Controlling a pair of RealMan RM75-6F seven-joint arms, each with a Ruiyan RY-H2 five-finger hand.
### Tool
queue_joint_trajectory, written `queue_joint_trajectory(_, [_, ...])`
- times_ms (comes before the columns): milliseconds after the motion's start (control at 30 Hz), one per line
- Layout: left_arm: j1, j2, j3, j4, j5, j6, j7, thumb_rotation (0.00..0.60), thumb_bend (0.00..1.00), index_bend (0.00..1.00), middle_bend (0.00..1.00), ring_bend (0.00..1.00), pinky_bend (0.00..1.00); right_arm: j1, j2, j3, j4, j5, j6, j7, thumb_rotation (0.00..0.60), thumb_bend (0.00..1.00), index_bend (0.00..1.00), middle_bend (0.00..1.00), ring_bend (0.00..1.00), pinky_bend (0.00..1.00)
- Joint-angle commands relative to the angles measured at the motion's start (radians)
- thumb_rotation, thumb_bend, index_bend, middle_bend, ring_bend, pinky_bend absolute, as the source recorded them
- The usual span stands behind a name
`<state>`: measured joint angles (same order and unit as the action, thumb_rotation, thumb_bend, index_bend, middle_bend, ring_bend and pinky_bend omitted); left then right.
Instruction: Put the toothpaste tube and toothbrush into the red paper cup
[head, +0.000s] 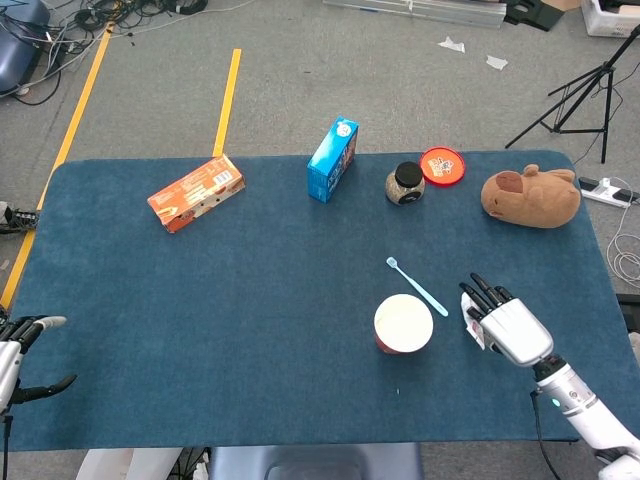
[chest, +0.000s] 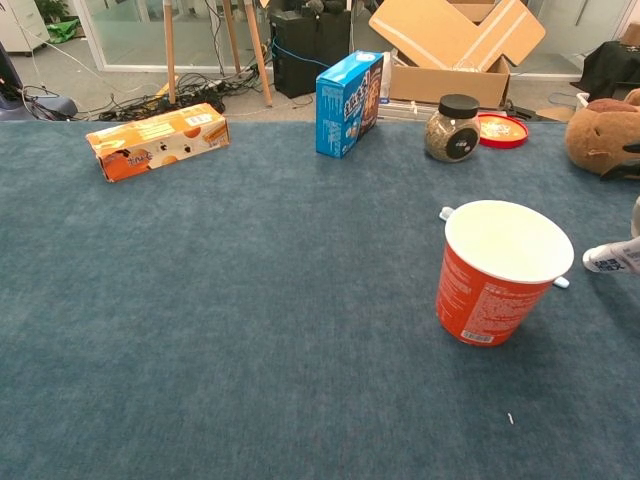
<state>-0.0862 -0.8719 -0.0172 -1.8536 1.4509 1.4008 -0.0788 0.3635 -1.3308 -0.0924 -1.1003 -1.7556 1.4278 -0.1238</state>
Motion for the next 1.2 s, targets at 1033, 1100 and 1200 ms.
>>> queue_joint_trajectory(1033, [-0.002, -0.004, 0.003, 0.005, -0.013, -0.012, 0.008, 0.6, 0.0, 0.25, 0.27, 0.2, 0.2, -0.038, 0.009, 0.042, -0.003, 0.004, 0.08, 0.106, 0.6, 0.37, 0.66, 0.18, 0.0, 0.37])
queue_joint_trajectory(1100, [-0.002, -0.005, 0.004, 0.005, -0.013, -0.013, 0.009, 0.6, 0.0, 0.25, 0.27, 0.2, 0.2, -0.042, 0.016, 0.045, -0.011, 0.005, 0.09, 0.115, 0.6, 0.37, 0.66, 0.19, 0.0, 0.37])
queue_joint_trajectory(1200, [-0.003, -0.006, 0.004, 0.005, -0.015, -0.016, 0.013, 0.6, 0.0, 0.25, 0.27, 0.2, 0.2, -0.047, 0.031, 0.051, -0.031, 0.006, 0.106, 0.13, 0.6, 0.37, 0.66, 0.19, 0.0, 0.37])
